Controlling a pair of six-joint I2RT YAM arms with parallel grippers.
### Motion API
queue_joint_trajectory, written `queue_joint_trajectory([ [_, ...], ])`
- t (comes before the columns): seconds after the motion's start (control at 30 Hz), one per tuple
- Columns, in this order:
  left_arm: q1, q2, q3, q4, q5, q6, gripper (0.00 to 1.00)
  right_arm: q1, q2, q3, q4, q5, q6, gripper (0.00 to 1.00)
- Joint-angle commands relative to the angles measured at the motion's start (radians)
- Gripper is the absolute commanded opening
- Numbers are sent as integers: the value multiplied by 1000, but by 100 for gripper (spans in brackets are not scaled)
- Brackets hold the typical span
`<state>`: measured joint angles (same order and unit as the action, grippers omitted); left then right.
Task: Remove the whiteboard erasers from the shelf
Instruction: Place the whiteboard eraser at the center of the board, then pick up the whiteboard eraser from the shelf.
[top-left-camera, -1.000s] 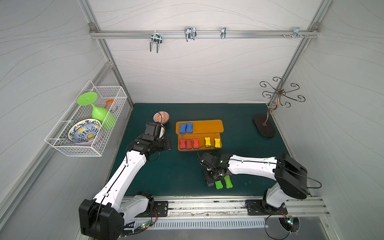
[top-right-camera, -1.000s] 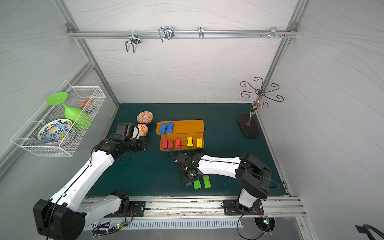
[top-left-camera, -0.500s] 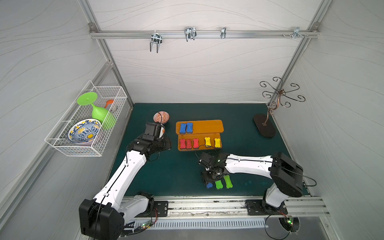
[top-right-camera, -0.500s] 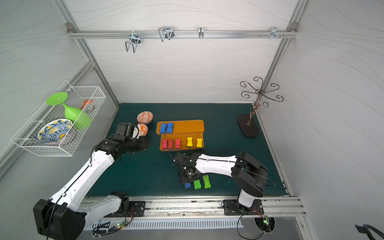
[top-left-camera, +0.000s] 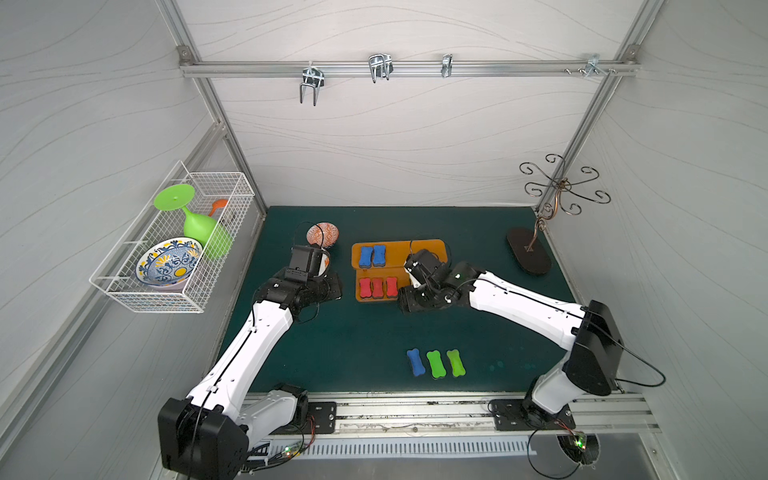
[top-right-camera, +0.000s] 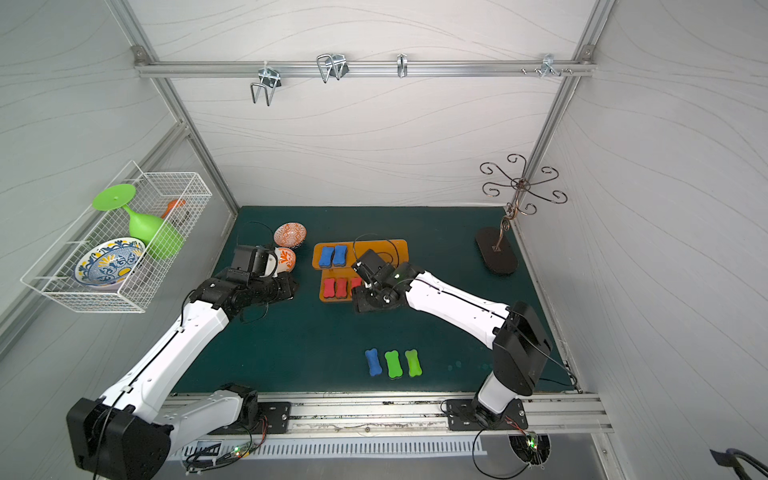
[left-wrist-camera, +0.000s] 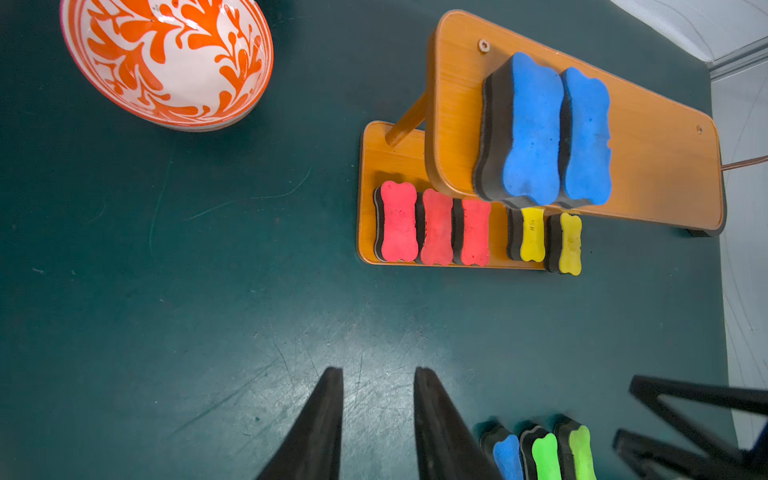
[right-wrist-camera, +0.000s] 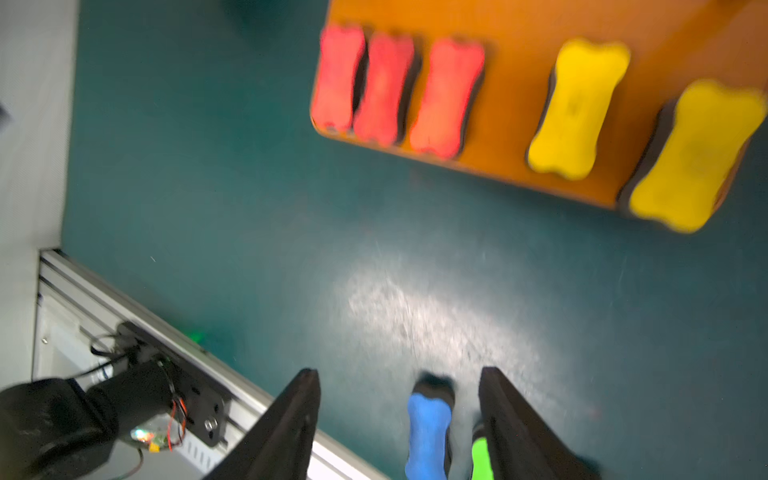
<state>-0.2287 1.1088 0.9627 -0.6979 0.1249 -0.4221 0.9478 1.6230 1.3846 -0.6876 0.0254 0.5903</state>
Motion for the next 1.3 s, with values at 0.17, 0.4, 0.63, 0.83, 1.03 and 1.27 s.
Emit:
queue_joint_trajectory([
  [0.17,7,6,23,15,-31,9,32,-63,93,172,-47,47,-164,68],
  [0.4,12,15,30,12,-30,8,32,-84,153,282,-52,81,-167,68],
  [0.63,12,24,50,0,-26,6,31,-89,231,374,-24,86,-164,65],
  [0.83,12,27,44,-8,-46,5,31,-86,326,484,-6,94,-170,65],
  [1.03,12,28,42,-10,-56,9,32,-80,418,592,-18,103,-187,66],
  [1.27,12,28,34,-7,-61,14,32,-78,479,636,-48,130,-205,67],
])
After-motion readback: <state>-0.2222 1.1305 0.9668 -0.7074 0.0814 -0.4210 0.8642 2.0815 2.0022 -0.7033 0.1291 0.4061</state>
